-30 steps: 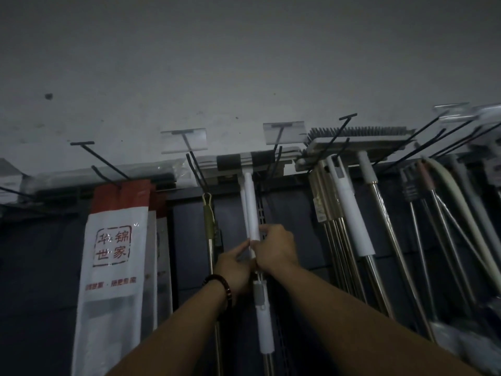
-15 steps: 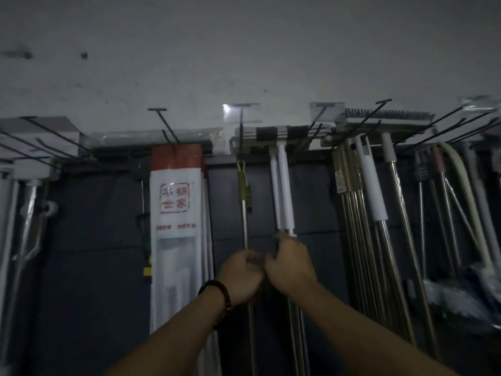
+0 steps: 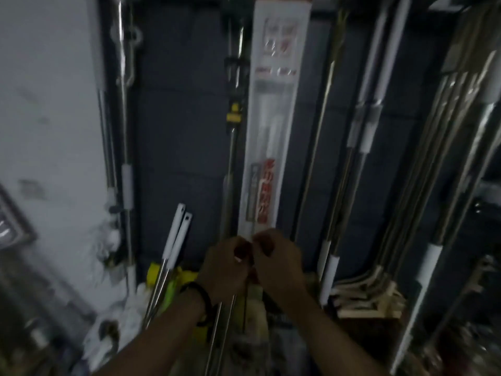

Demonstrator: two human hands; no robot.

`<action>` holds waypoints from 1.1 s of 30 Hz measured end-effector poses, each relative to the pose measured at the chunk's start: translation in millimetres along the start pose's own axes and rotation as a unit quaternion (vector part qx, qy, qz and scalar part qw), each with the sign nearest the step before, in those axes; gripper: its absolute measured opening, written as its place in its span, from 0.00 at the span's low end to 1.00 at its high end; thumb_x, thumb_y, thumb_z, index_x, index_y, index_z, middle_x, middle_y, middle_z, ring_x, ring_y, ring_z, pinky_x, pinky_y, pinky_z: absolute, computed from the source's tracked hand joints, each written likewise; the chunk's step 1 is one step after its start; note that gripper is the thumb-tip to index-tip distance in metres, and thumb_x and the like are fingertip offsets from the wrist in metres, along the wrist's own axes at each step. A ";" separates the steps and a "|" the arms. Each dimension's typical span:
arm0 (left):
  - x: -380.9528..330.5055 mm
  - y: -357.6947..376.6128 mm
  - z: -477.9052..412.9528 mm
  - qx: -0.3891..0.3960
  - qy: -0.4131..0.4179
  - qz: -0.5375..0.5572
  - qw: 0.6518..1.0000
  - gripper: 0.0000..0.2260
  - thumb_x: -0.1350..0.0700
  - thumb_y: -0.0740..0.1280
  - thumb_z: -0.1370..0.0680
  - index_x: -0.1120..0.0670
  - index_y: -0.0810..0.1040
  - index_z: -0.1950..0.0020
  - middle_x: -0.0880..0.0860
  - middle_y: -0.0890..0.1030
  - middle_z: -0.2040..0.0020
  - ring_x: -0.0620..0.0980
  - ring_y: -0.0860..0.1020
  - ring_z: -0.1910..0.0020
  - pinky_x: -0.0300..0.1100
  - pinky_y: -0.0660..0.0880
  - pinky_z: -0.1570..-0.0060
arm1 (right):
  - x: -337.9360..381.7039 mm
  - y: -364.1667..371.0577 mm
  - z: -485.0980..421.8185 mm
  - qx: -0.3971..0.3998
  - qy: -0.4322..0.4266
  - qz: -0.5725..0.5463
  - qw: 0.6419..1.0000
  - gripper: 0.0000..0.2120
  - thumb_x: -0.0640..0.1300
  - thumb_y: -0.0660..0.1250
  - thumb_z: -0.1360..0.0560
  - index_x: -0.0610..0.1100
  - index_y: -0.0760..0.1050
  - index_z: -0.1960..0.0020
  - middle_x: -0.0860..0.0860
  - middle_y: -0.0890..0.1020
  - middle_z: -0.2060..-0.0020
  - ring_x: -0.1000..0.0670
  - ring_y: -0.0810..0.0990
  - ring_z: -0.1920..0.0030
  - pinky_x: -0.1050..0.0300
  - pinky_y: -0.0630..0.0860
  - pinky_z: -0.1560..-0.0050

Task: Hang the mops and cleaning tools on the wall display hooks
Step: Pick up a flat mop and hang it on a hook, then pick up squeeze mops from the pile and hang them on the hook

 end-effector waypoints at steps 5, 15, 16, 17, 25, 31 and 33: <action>116.8 9.5 71.0 -0.002 -0.099 -0.030 0.995 0.05 0.51 0.69 0.22 0.48 0.79 0.57 0.48 0.83 0.61 0.43 0.81 0.63 0.34 0.75 0.63 | -67.2 82.5 83.4 0.050 0.099 0.008 0.994 0.04 0.48 0.69 0.18 0.50 0.82 0.48 0.55 0.85 0.56 0.55 0.83 0.57 0.60 0.78 0.57; 289.1 52.9 167.9 0.041 -0.337 0.001 0.941 0.05 0.53 0.71 0.20 0.50 0.84 0.46 0.48 0.84 0.59 0.42 0.81 0.66 0.35 0.76 0.64 | -249.4 206.3 170.4 0.232 0.351 -0.019 0.907 0.14 0.40 0.68 0.17 0.37 0.72 0.59 0.42 0.73 0.68 0.43 0.68 0.67 0.44 0.70 0.61; 298.8 56.8 174.9 0.032 -0.366 0.015 0.930 0.05 0.53 0.70 0.19 0.51 0.84 0.46 0.52 0.85 0.59 0.47 0.81 0.66 0.38 0.76 0.65 | -263.6 214.7 172.8 0.250 0.364 -0.008 0.897 0.12 0.41 0.68 0.17 0.35 0.74 0.55 0.37 0.75 0.65 0.43 0.70 0.66 0.45 0.72 0.62; 306.7 61.3 180.6 0.029 -0.392 0.026 0.919 0.05 0.53 0.69 0.19 0.53 0.84 0.48 0.57 0.86 0.57 0.52 0.80 0.65 0.40 0.75 0.64 | -275.7 222.8 175.2 0.268 0.378 0.001 0.886 0.11 0.44 0.68 0.17 0.36 0.77 0.52 0.34 0.78 0.61 0.41 0.74 0.65 0.44 0.74 0.63; 349.6 77.5 216.3 -0.056 -0.518 0.094 0.848 0.03 0.62 0.68 0.21 0.54 0.81 0.50 0.60 0.84 0.58 0.55 0.80 0.71 0.41 0.73 0.71 | -309.3 280.0 155.8 0.354 0.410 -0.009 0.840 0.03 0.43 0.72 0.21 0.44 0.83 0.51 0.39 0.87 0.54 0.39 0.87 0.55 0.33 0.86 0.52; 370.3 85.7 215.9 -0.119 -0.540 0.058 0.832 0.09 0.65 0.68 0.21 0.54 0.84 0.46 0.52 0.81 0.65 0.43 0.78 0.73 0.30 0.72 0.76 | -328.7 331.1 124.0 0.380 0.437 -0.023 0.815 0.06 0.38 0.71 0.23 0.41 0.78 0.58 0.46 0.83 0.69 0.49 0.81 0.74 0.52 0.80 0.68; 371.3 93.5 214.3 -0.133 -0.553 0.056 0.821 0.09 0.64 0.68 0.22 0.51 0.84 0.48 0.52 0.81 0.63 0.46 0.78 0.69 0.29 0.72 0.73 | -345.1 346.0 118.9 0.383 0.466 -0.022 0.797 0.09 0.37 0.71 0.24 0.41 0.74 0.61 0.47 0.78 0.71 0.51 0.77 0.78 0.55 0.75 0.69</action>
Point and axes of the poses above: each hand's wrist, its own z-axis away from the middle knuckle, its own y-axis out of the palm, x = y × z, the point moved 4 cm from there along -z, towards the middle knuckle
